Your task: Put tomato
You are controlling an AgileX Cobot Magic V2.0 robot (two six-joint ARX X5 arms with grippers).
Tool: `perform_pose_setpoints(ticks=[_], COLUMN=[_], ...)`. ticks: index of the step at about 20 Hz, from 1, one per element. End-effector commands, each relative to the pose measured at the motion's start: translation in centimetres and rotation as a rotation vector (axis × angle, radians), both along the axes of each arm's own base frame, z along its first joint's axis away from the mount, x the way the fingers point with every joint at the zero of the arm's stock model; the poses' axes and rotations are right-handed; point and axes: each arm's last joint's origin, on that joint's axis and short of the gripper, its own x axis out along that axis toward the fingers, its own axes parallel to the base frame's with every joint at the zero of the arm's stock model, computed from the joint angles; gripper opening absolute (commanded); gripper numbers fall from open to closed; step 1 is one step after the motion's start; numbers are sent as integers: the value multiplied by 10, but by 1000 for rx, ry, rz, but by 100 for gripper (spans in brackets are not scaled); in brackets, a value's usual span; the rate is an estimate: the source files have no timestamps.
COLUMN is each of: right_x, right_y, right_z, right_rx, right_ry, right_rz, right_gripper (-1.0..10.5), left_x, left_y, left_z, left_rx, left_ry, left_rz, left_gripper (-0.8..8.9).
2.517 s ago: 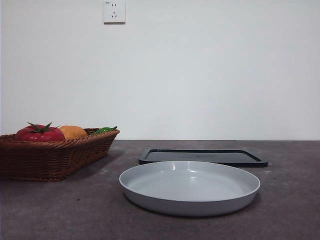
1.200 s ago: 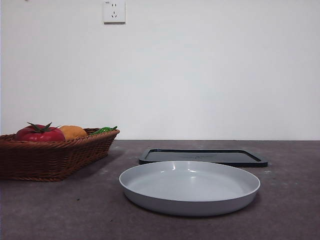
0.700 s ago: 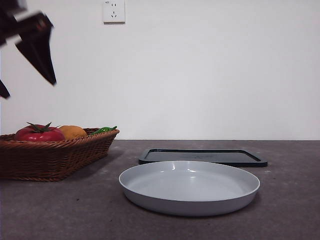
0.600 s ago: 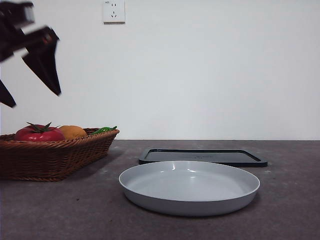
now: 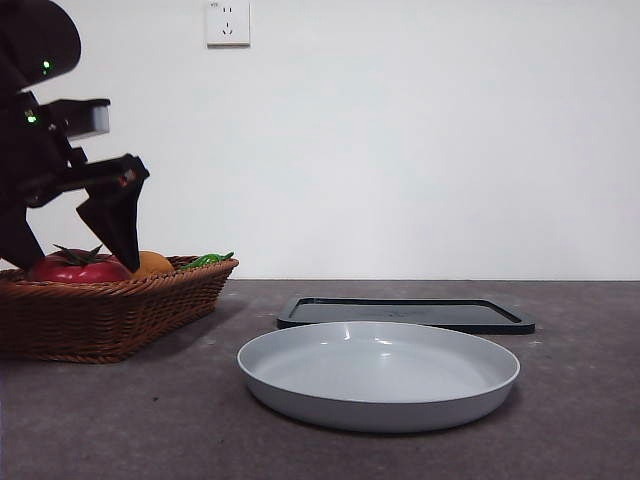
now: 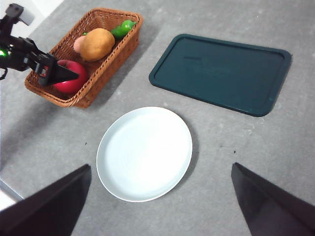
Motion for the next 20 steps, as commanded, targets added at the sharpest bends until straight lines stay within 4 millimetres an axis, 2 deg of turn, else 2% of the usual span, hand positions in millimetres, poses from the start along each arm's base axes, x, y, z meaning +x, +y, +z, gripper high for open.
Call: perform_pose_setpoints(ticks=[1,6,10,12,15,20], right_x=[2,3,3,3,3,3], right_y=[1,1,1,1,1,1], right_z=[4,4,4,4,4,4], right_rx=[1,-1,-1,-1,-1,-1], right_ry=[-10,-5,-5,-5,-5,-6], right_rz=[8,8,9,9,9,9], right_gripper=[455,455,455,455,455,455], left_x=[8,10,9,8,5,-17], left_y=[-3,-3,-3,-3,-3,-16], left_z=[-7,-14,-13,-10,9,72], left_rx=[18,37,37,32,20,-73], left_ry=[15,35,41,39,-5,-137], left_rz=[-10,-2,-2,4,4,-66], left_gripper=[562,546,334,307,308,308])
